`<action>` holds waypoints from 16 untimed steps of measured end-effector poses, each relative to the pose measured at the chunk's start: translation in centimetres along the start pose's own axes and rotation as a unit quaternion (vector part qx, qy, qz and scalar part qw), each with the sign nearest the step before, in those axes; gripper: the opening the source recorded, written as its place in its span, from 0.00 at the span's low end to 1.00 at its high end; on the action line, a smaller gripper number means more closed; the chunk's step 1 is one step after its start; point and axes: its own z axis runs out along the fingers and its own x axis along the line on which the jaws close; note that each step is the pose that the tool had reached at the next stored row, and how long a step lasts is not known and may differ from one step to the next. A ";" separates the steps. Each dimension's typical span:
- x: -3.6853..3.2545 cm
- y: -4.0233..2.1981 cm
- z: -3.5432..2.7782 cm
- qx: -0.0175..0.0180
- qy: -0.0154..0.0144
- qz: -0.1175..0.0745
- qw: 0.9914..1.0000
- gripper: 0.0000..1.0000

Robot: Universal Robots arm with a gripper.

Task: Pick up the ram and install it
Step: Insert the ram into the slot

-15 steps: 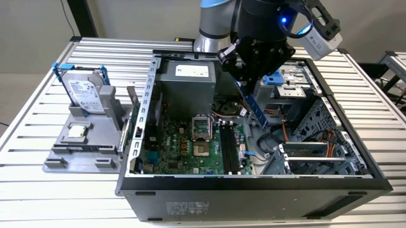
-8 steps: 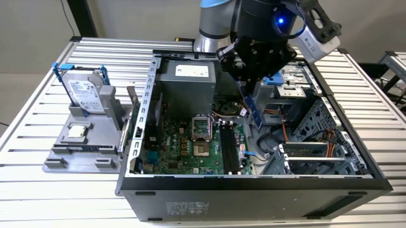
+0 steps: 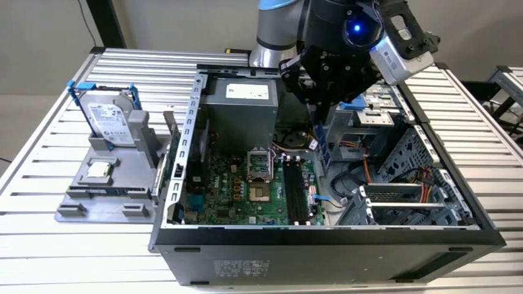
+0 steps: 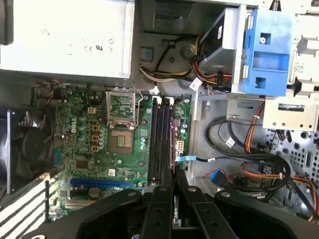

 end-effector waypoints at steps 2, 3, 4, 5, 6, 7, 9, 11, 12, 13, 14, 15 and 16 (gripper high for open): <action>0.00 0.00 0.03 0.001 0.000 0.014 1.000 0.00; 0.00 0.00 0.03 0.001 0.000 0.020 1.000 0.00; 0.00 0.00 0.04 0.001 0.000 0.027 1.000 0.00; 0.00 0.00 0.05 0.002 0.000 0.034 0.999 0.00; 0.00 0.00 0.05 0.002 0.000 0.041 0.999 0.00; 0.00 0.00 0.06 0.002 0.000 0.050 0.999 0.00; 0.01 0.00 0.08 0.003 0.000 0.068 0.998 0.00; 0.01 0.00 0.11 0.004 0.000 0.085 0.996 0.00; 0.01 0.00 0.12 0.004 0.000 0.095 0.996 0.00; 0.01 0.00 0.14 0.005 0.000 0.104 0.995 0.00; 0.01 0.00 0.15 0.005 0.000 0.109 0.994 0.00; 0.00 0.00 0.15 0.005 0.000 0.110 0.994 0.00; -0.03 0.00 0.16 0.005 0.000 0.109 0.994 0.00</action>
